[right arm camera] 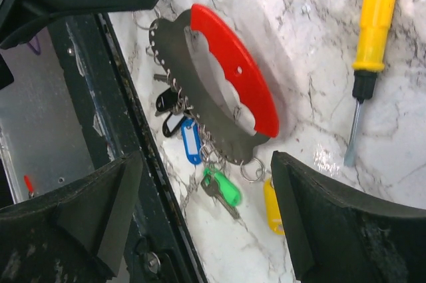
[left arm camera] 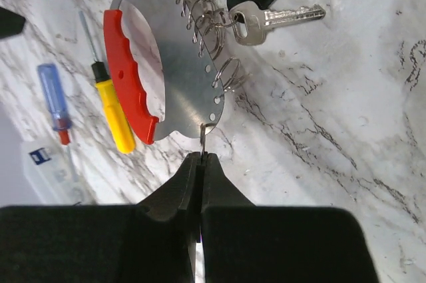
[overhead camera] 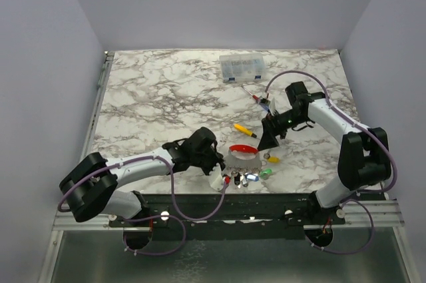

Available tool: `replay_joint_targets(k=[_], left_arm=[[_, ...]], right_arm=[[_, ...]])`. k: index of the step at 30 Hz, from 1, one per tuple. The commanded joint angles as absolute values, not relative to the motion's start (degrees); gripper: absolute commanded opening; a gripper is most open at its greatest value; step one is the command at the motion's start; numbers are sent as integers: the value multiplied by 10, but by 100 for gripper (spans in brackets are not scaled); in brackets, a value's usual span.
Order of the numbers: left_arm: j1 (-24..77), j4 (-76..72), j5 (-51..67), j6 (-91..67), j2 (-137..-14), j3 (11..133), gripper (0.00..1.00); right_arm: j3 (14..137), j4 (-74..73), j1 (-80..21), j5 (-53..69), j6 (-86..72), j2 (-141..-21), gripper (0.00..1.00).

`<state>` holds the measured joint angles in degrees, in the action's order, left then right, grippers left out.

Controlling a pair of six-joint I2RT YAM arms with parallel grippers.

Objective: Remove the keys from the keyring

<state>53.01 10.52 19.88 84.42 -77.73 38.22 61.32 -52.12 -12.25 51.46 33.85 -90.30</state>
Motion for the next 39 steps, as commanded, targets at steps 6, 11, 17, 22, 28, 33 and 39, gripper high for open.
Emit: replay_joint_targets(k=[6,11,17,22,28,33,39], left_arm=[[534,8,228,949,-704,321,0],[534,-16,239,972,-695,304,0],[533,-41,239,979,-685,290,0],[534,-82,239,975,-677,270,0],[534,-103,229,976,-672,259,0],[534,-112,216,964,-672,253,0],[533,-113,160,918,-653,254,29]], right_arm=[[662,-490,-160,572,347,-959,91],[679,-501,-177,572,376,-996,91],[667,-506,-197,576,406,-1010,89],[644,-463,-208,605,401,-1032,83],[660,-492,-210,626,435,-1056,58],[661,-503,-212,634,430,-1047,35],[680,-488,-213,615,342,-1020,1]])
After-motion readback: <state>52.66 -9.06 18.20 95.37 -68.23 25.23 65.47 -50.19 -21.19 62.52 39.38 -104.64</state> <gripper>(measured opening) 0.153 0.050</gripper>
